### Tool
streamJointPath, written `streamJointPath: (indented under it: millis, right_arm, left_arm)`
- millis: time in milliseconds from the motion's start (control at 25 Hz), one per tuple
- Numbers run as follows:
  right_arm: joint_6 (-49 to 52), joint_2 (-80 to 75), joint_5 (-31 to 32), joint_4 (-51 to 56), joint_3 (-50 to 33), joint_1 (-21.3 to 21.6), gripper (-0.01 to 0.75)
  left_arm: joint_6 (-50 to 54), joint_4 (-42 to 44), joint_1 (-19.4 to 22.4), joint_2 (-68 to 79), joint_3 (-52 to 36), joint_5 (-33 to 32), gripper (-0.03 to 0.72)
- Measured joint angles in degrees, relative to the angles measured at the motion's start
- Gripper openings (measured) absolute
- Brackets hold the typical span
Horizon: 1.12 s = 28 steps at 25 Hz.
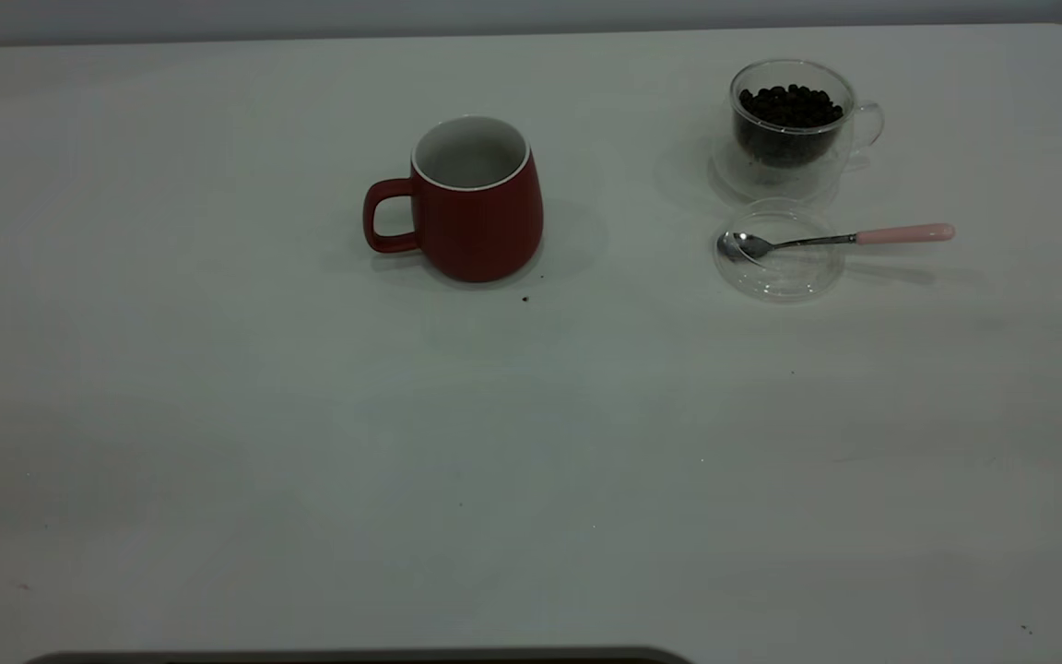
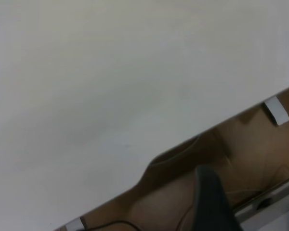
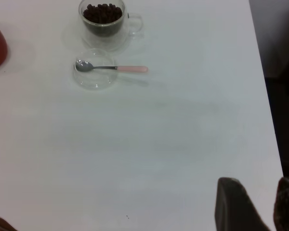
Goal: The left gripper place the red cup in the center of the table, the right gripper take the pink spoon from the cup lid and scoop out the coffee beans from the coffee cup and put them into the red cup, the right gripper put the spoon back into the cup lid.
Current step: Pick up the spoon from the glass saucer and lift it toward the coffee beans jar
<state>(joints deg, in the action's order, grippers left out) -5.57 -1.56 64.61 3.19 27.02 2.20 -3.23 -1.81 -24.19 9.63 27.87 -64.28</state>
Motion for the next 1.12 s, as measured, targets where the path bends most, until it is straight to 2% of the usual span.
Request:
streamJointPath:
  millis: [280,360,600,720,1120]
  right_arm:
    - [0.00,0.00,0.00,0.00,0.00,0.00,0.239]
    - [0.00,0.00,0.00,0.00,0.00,0.00,0.239]
    - [0.00,0.00,0.00,0.00,0.00,0.00,0.239]
    - [0.00,0.00,0.00,0.00,0.00,0.00,0.239]
    - [0.00,0.00,0.00,0.00,0.00,0.00,0.239]
  left_arm:
    - [0.00,0.00,0.01,0.00,0.00,0.00,0.492]
    - [0.00,0.00,1.51,0.00,0.00,0.00,0.492]
    - [0.00,-0.06,15.85,-1.27,0.00,0.00,0.492]
    - [0.00,-0.06,19.96,-4.34,0.00,0.00,0.492]
    - [-0.04,-0.06,20.98,-10.64,0.00,-0.52,0.492]
